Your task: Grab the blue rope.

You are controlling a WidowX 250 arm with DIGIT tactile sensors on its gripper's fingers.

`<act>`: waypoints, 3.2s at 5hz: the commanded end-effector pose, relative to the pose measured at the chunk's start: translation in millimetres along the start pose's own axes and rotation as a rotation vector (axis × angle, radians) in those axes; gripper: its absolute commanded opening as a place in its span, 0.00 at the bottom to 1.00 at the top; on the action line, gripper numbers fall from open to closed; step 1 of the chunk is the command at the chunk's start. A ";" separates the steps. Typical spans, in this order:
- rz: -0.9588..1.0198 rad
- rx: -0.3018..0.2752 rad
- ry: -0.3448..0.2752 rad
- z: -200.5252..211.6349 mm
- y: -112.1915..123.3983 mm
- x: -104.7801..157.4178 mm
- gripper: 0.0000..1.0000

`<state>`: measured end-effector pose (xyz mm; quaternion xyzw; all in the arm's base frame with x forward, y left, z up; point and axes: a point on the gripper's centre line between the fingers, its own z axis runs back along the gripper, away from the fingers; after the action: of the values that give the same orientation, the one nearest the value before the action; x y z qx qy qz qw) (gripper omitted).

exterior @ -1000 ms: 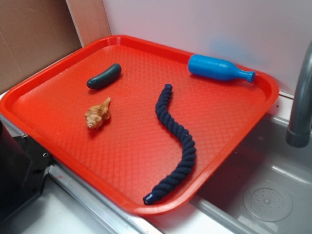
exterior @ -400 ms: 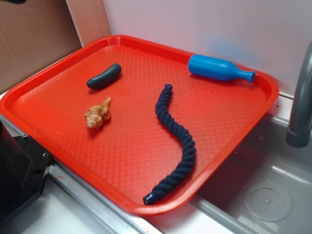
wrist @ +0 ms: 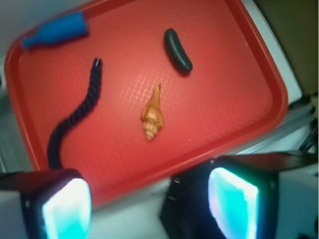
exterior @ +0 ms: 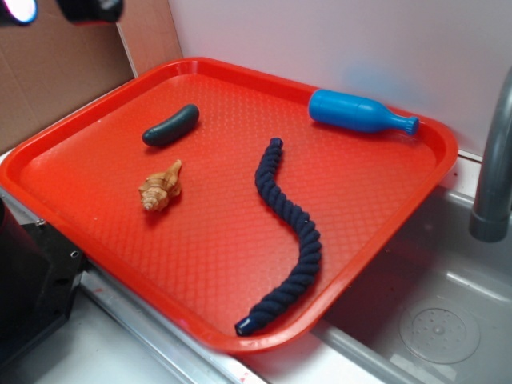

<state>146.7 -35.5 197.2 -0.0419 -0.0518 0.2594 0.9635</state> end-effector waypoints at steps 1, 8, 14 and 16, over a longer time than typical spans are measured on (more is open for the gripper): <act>0.269 -0.071 -0.049 -46.4 -45.5 22.7 1.00; 0.439 0.100 -0.065 -194.6 -88.1 42.7 0.00; -0.268 0.155 0.148 -71.1 -69.2 76.6 0.00; -0.320 0.047 0.069 -7.9 -24.3 65.7 0.00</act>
<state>207.1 -29.9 193.0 -0.0192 -0.0052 0.0996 0.9948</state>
